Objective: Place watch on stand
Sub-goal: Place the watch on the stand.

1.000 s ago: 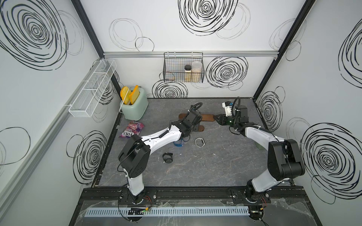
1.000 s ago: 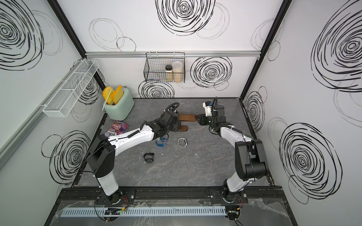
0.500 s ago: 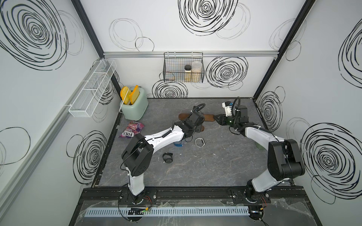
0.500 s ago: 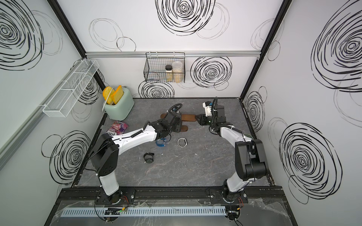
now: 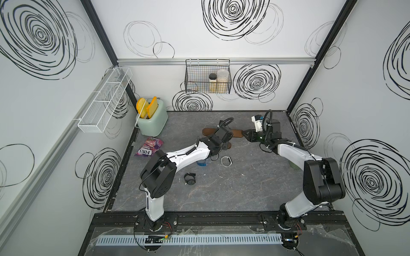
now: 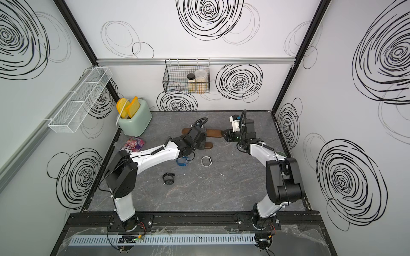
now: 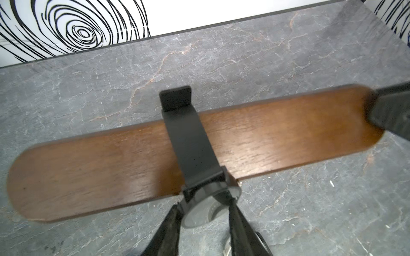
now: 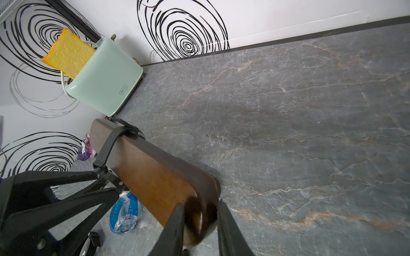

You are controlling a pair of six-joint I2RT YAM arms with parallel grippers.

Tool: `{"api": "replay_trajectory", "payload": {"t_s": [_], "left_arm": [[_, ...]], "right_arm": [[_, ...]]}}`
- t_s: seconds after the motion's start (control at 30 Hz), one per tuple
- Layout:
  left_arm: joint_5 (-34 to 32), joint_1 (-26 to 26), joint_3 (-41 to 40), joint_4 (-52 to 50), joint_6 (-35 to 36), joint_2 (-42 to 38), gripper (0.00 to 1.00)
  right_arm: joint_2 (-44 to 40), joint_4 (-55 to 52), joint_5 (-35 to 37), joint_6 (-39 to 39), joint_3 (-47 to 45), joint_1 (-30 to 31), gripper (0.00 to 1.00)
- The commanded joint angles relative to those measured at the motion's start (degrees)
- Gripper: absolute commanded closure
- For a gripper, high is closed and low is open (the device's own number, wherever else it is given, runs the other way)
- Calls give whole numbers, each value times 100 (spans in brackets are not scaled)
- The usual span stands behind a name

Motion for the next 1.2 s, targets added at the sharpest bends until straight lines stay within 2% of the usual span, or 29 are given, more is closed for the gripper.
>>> {"api": "replay_trajectory", "payload": {"t_s": [0.0, 0.5, 0.77, 0.87, 1.0, 1.1, 1.17], "left_arm": [[-129, 0, 39, 241, -16, -183, 62], [-164, -5, 159, 42, 144, -495, 66], [-116, 155, 254, 89, 251, -428, 66], [52, 122, 233, 65, 357, -460, 54], [-333, -189, -341, 360, 340, -692, 36], [-396, -294, -852, 806, 61, -863, 28], [-412, -304, -1040, 1003, -70, -921, 27]], "right_arm": [[-89, -255, -101, -98, 28, 61, 72], [-80, -245, -66, -99, 28, 54, 72], [-89, -261, -81, -107, 37, 64, 72], [-98, -280, -75, -115, 46, 61, 72], [-107, -272, -91, -111, 47, 60, 72], [-91, -266, -119, -105, 46, 61, 72], [-93, -272, -124, -107, 42, 61, 72]]}}
